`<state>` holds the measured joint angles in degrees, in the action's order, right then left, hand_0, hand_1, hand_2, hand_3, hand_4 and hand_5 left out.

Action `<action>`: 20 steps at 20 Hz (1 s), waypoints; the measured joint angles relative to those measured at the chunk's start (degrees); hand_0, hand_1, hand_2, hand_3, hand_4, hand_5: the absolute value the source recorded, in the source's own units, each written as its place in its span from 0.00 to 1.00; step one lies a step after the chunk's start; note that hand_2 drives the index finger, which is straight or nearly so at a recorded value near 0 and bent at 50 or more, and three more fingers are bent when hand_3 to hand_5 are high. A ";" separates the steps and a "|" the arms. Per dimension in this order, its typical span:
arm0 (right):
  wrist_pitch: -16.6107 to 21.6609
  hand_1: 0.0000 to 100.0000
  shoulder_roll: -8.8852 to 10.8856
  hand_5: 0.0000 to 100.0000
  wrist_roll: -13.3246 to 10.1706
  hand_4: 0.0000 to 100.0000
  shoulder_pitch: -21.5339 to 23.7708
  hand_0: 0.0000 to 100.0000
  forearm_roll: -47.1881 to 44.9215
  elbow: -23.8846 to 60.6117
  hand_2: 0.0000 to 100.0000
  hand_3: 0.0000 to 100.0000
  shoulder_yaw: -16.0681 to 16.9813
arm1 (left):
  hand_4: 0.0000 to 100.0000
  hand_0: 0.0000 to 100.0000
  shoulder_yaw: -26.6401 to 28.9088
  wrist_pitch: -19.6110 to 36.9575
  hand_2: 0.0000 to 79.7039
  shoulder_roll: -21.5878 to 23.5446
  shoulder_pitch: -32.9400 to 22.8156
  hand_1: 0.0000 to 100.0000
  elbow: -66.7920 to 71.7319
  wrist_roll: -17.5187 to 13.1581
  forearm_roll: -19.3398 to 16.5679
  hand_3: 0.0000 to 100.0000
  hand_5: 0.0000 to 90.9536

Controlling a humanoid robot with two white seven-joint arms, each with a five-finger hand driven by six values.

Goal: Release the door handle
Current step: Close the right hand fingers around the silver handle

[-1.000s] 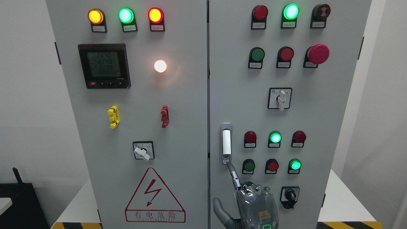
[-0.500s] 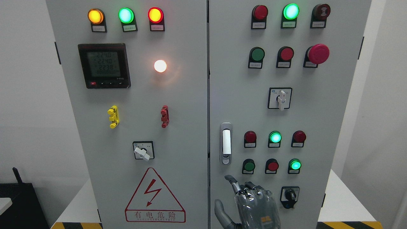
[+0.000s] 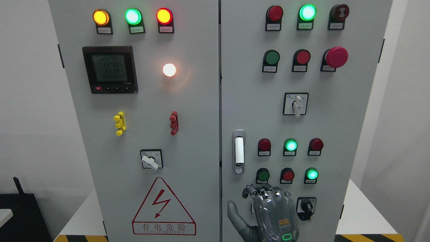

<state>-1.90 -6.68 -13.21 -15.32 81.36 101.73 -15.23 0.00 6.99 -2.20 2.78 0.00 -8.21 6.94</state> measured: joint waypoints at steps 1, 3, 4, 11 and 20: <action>0.00 0.04 -0.01 0.90 0.14 0.91 -0.10 0.45 0.03 0.07 0.95 1.00 0.07 | 0.00 0.12 0.00 0.00 0.00 0.00 0.00 0.39 0.00 0.00 0.00 0.00 0.00; -0.03 0.03 -0.04 0.90 0.59 0.91 -0.41 0.45 0.09 0.19 0.95 1.00 0.16 | 0.00 0.12 0.00 0.00 0.00 0.00 0.00 0.39 0.00 0.00 0.00 0.00 0.00; -0.23 0.03 -0.06 0.90 0.83 0.91 -0.66 0.44 0.11 0.27 0.96 1.00 0.20 | 0.00 0.12 0.00 0.00 0.00 0.00 0.00 0.39 0.00 0.00 0.00 0.00 0.00; -3.30 0.02 -0.09 0.90 3.51 0.91 -2.81 0.42 0.89 0.51 0.96 1.00 0.40 | 0.00 0.12 0.00 0.00 0.00 -0.01 -0.01 0.39 0.00 0.00 0.00 0.00 0.00; -4.15 0.00 -0.09 0.90 6.20 0.91 -4.60 0.40 3.33 0.69 0.95 1.00 0.57 | 0.00 0.12 0.00 0.00 0.00 -0.01 0.01 0.39 0.00 0.00 0.00 0.00 0.00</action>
<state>-6.05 -6.76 -7.01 -19.92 84.70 102.42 -14.66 0.00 6.99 -2.21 2.79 0.00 -8.21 6.94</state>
